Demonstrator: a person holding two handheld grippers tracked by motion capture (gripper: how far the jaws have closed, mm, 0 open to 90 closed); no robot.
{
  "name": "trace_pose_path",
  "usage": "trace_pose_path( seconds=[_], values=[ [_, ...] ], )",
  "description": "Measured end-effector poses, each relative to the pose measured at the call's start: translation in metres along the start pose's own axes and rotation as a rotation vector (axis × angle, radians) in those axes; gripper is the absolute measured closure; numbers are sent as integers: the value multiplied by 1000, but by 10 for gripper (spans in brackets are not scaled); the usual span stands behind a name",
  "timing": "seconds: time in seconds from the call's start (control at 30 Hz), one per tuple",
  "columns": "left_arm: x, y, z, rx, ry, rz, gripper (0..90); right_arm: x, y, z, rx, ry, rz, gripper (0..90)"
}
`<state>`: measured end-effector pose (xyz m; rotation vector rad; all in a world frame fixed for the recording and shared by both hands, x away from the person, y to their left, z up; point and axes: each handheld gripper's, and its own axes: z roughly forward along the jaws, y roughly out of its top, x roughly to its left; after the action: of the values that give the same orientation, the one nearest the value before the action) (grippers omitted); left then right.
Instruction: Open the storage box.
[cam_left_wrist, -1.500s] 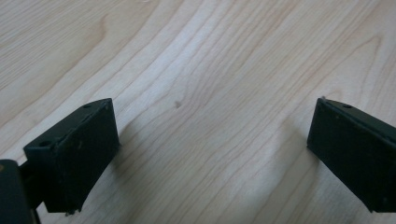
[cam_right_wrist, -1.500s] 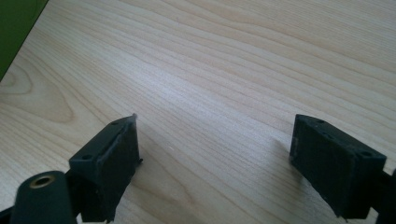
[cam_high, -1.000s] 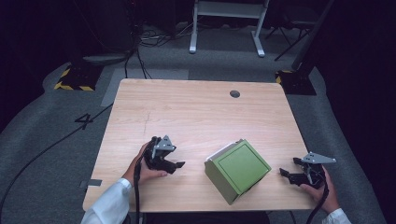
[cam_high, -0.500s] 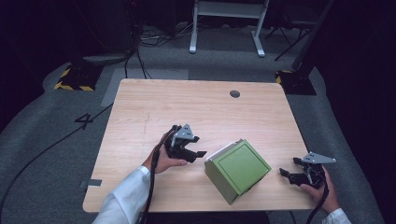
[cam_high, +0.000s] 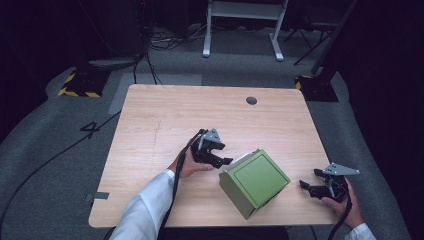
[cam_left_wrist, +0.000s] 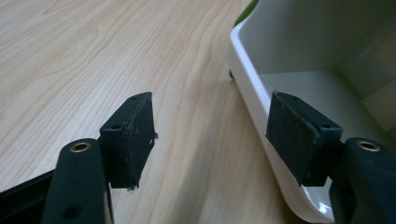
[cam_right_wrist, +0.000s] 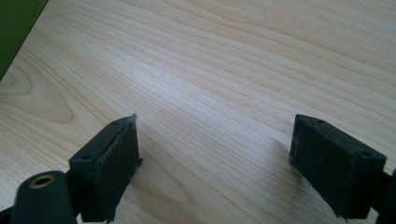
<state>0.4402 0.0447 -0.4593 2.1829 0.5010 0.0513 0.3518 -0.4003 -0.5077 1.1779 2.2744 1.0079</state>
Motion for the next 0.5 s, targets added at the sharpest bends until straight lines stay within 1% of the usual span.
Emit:
trace_pose_path(
  seconds=[0.07, 0.13, 0.2, 0.27, 0.33, 0.37, 0.4, 0.43, 0.47, 0.5],
  values=[
    [3, 1, 6, 7, -5, -1, 317, 0, 0, 0, 0, 0, 0, 156],
    [5, 3, 8, 9, -11, 3, 319, 0, 0, 0, 0, 0, 0, 156],
    [6, 6, 8, -13, -30, -7, 317, 0, 0, 0, 0, 0, 0, 156],
    [5, 9, 5, -32, -58, 10, 288, 0, 0, 0, 0, 0, 0, 157],
    [3, 12, 3, -41, -65, 15, 285, 0, 0, 0, 0, 0, 0, 157],
    [1, 13, 4, -31, -67, 25, 290, 0, 0, 0, 0, 0, 0, 157],
    [-1, 13, 7, 3, -70, 48, 291, 0, 0, 0, 0, 0, 0, 157],
    [-3, 13, 9, 22, -73, 59, 291, 0, 0, 0, 0, 0, 0, 156],
    [-3, 13, 9, 22, -73, 59, 292, 0, 0, 0, 0, 0, 0, 157],
    [-5, 13, 12, 38, -74, 69, 296, 0, 0, 0, 0, 0, 0, 157]
  ],
)
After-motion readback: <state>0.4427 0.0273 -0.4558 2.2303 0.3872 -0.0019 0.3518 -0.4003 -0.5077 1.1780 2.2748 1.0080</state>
